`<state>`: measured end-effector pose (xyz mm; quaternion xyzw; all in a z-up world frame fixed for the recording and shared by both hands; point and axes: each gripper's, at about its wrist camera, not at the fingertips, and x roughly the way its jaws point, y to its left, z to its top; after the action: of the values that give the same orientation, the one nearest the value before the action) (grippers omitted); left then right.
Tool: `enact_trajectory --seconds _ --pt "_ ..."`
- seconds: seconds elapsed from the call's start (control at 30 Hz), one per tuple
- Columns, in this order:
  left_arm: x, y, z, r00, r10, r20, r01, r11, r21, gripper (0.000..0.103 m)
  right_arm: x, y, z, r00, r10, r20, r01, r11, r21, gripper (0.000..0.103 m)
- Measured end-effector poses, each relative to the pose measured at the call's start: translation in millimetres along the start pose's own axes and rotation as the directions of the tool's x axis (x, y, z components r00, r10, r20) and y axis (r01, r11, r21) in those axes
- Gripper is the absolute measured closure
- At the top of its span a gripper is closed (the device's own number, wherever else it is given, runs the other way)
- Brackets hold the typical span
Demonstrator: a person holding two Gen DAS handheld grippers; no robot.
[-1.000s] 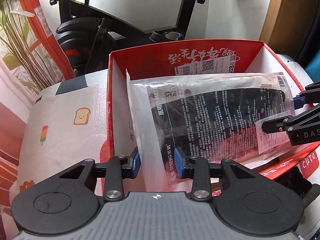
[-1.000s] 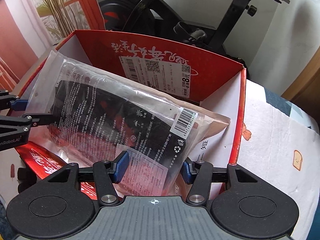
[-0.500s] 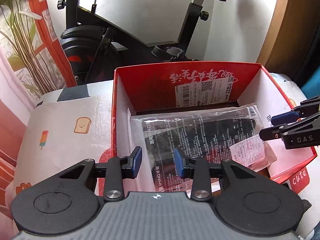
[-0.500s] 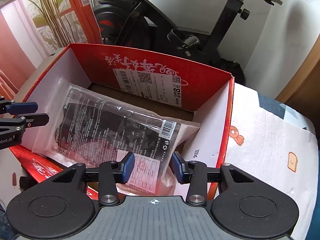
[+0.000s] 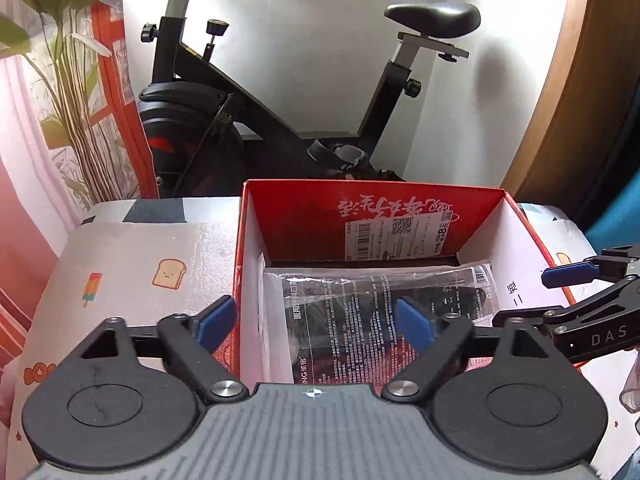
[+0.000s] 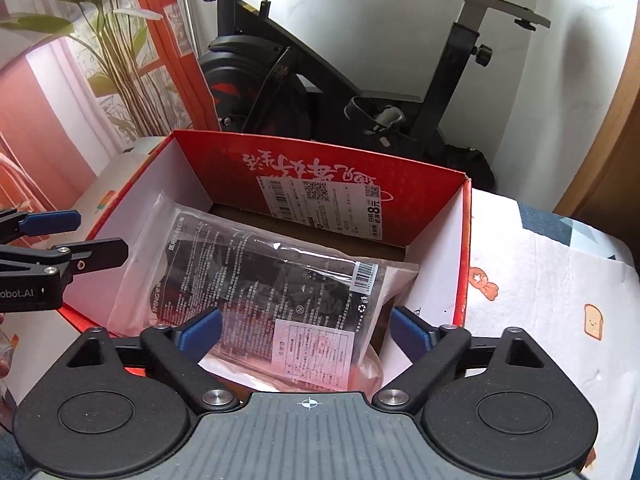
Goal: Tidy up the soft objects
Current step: 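Move the left tool back toward the items beside the box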
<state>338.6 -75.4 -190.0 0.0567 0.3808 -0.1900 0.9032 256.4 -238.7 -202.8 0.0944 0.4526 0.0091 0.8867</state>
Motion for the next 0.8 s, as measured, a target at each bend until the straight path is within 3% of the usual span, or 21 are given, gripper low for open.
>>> enact_trajectory --seconds 0.1,0.57,0.8 --pt "-12.2 0.4 0.3 1.000 0.015 0.027 -0.015 1.000 -0.003 0.000 -11.3 1.3 -2.4 0.999 0.000 0.034 0.000 1.000 0.012 0.000" --pt "-84.3 -1.0 -19.2 0.981 0.077 0.180 -0.072 0.997 -0.037 0.000 -84.7 10.9 -32.7 0.966 -0.037 0.255 0.024 0.998 0.051 0.000" --pt "-120.0 -5.4 -53.9 0.963 0.114 0.245 -0.108 0.993 -0.038 0.000 -111.3 19.7 -70.6 0.940 -0.035 0.338 0.014 0.998 0.062 0.000"
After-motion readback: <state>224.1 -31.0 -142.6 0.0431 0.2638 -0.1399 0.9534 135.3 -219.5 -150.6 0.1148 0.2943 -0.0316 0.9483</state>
